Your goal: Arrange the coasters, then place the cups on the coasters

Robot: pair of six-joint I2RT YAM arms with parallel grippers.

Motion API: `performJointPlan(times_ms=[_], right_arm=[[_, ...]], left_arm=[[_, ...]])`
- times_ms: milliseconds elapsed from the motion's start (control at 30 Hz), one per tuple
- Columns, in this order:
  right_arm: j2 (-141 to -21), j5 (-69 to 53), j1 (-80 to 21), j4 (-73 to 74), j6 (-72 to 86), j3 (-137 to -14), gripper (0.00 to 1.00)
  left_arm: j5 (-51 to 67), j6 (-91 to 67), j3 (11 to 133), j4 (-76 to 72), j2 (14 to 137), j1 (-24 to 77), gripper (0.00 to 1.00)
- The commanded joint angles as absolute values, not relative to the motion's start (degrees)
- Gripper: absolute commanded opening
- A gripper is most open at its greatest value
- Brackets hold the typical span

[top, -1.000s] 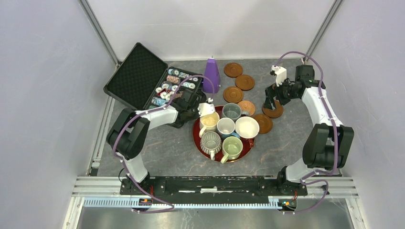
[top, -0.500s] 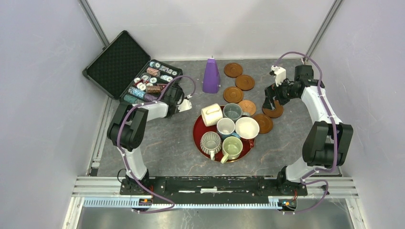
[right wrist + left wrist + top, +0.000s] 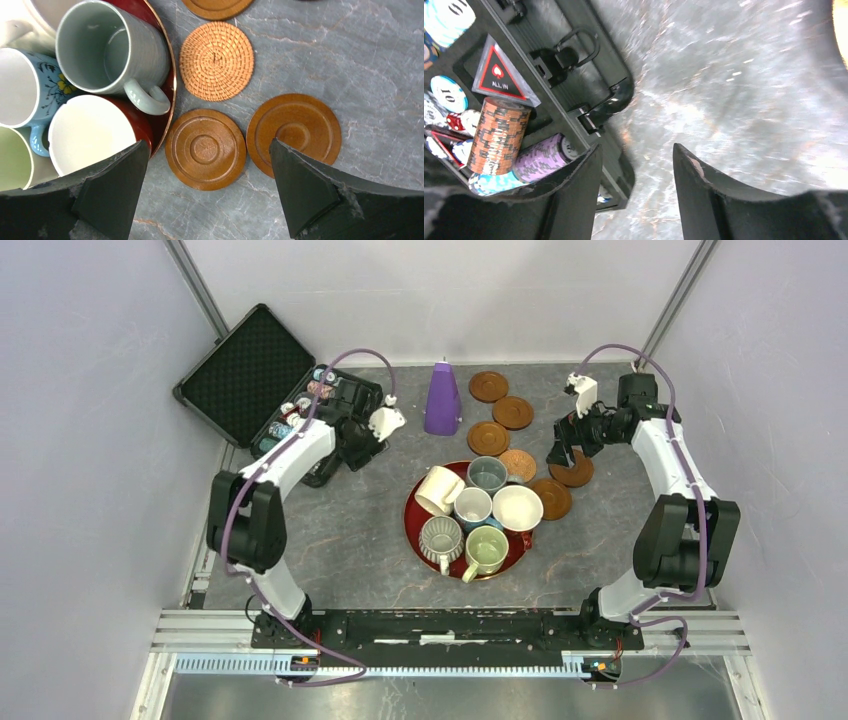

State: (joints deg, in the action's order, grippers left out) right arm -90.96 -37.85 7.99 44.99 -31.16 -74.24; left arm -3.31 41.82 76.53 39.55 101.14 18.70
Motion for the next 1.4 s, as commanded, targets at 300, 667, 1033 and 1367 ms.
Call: performJointPlan(times_ms=[300,667,1033,1367], right_arm=[[-82.37,-31.91,-18.02,38.00,-44.04,-76.76,0.95],[-85.59,-17.89,-36.19,35.97,-45.55,-78.33,0.90],[-82.92,-21.45,-25.22,37.64,-41.21,-77.66,0.90],[-78.38,-25.37,-12.58,39.55,-39.83,-72.60,0.91]], left_arm=[[23.61,21.58,73.34,47.52,85.91,14.83,0.87],[30.03,20.86,41.87,13.35,59.73,12.36,1.00],[17.02,37.78,29.00,-18.02,67.08,32.34,1.00],[12.30,45.89,35.68,-26.76,82.31,39.00,0.91]])
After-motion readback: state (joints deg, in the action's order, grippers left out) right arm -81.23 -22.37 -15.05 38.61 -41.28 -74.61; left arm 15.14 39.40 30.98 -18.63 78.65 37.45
